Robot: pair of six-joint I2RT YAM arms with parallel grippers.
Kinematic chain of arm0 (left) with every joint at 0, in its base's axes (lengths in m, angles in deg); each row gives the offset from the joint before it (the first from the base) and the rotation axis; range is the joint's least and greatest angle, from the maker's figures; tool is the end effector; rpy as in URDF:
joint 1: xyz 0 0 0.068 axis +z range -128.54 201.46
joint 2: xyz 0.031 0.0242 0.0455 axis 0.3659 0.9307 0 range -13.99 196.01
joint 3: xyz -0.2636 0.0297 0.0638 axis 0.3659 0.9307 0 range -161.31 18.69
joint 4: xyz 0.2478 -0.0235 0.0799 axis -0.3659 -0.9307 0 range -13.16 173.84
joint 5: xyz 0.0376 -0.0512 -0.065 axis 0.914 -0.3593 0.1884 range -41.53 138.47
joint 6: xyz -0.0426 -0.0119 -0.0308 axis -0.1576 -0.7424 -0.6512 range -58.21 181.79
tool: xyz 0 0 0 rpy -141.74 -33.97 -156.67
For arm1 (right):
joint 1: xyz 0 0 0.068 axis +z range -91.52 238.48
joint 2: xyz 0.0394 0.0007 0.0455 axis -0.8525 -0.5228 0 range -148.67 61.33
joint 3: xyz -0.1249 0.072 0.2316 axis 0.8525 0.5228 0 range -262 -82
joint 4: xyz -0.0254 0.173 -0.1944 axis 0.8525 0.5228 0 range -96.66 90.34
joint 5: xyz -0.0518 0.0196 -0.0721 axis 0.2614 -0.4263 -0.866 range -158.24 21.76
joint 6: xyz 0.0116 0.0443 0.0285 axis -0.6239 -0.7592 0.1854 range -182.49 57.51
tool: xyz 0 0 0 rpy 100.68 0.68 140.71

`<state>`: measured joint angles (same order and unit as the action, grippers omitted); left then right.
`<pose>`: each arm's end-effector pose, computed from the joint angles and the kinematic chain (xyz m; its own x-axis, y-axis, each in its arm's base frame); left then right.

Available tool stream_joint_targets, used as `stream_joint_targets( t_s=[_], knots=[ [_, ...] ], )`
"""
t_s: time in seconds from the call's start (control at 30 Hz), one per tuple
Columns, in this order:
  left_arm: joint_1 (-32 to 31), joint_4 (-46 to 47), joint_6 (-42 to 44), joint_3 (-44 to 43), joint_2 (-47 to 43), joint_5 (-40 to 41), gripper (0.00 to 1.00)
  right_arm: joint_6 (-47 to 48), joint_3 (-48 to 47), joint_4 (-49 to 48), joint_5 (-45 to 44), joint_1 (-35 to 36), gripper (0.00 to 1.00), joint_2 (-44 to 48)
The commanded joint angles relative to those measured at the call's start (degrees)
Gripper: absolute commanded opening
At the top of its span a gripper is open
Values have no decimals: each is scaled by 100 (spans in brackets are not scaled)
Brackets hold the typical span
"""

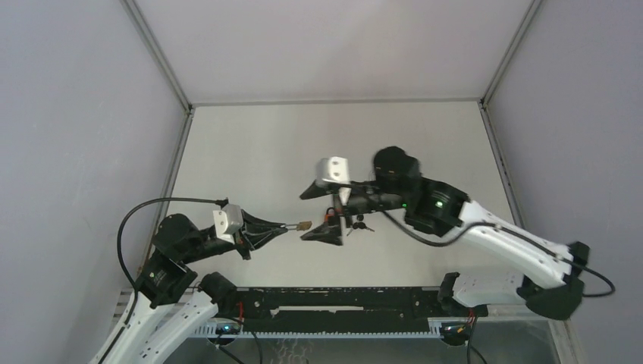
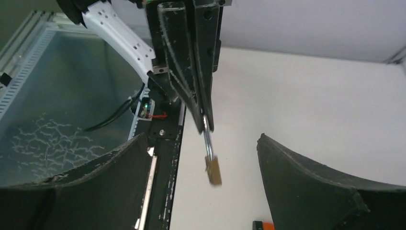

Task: Lock with the key
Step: Place the lock at the center of the board.

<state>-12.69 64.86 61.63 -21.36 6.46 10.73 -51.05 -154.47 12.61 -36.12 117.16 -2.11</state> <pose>0.0584 -0.0660 0.3456 0.0063 -0.0069 -1.0000 0.9504 0.3109 0.0039 0.1070 0.2123 0.4287 0.1067 -0.1475 -0.9833 -0.9941 -0.0368 -0.1024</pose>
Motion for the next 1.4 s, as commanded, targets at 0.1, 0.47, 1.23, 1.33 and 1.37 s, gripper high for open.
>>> stream_joint_targets(
  t_s=[0.1, 0.47, 1.23, 1.33, 1.37],
  knots=[
    [-97, -75, 387, -71, 97, -142, 0, 782, -1470, 1839, -320, 342, 82, -1559],
    [-110, -88, 376, -124, 159, -200, 0, 660, -1060, 1534, -191, 302, 13, -1657],
    [2064, 317, -5474, 2385, -1079, 4763, 100, -3775, 3483, -265, 171, -5852, 0, -324],
    [2660, 373, -6388, 2888, -1341, 4358, 100, -3634, 3643, -444, 242, -6511, 0, -745],
    [2810, 351, -6460, 2936, -1411, 4310, 100, -3559, 3648, -426, 251, -6608, 0, -942]
  ],
)
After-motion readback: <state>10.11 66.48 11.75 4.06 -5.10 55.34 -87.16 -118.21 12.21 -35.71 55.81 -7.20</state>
